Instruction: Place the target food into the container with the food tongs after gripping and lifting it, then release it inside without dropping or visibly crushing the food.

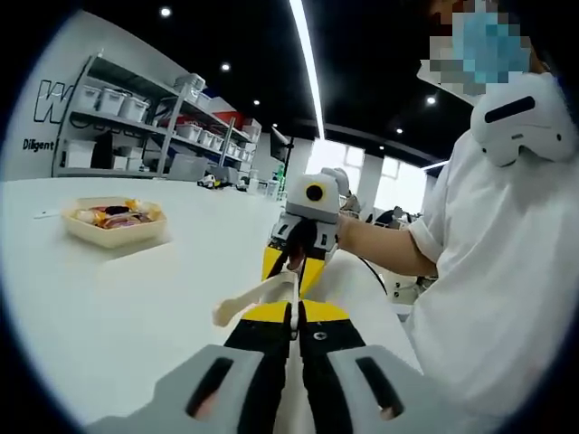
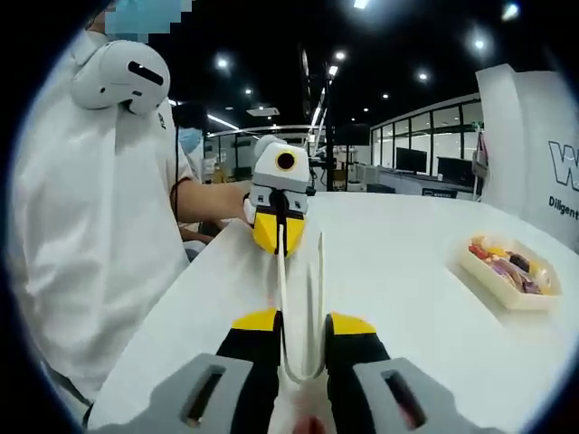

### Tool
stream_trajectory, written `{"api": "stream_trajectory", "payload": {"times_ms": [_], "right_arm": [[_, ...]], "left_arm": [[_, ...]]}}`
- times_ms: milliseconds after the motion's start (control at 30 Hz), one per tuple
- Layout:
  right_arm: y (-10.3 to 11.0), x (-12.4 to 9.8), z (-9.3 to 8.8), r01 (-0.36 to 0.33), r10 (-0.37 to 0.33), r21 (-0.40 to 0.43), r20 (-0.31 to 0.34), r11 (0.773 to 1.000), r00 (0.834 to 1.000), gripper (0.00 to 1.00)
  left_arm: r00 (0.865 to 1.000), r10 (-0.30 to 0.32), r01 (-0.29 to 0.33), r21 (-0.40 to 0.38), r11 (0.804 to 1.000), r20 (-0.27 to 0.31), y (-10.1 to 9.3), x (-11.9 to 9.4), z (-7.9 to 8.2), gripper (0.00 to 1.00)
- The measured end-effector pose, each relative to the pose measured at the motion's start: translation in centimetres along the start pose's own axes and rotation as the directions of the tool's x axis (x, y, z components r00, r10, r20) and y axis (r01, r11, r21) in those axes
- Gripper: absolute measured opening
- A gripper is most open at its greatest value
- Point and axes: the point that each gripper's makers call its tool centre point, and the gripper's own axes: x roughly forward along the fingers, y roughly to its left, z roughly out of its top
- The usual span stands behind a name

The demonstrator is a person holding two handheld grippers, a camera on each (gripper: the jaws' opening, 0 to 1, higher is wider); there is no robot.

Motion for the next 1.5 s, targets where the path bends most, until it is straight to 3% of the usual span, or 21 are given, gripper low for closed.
{"api": "stream_trajectory", "payload": {"times_ms": [1500], "right_arm": [[-0.9, 0.6, -1.3, 0.028, -0.03, -0.032, -0.078, 0.999, 0.997, 0.12]], "left_arm": [[0.99, 0.064, -0.058, 0.054, 0.997, -0.123, 1.5, 0.4, -1.9, 0.05]]}}
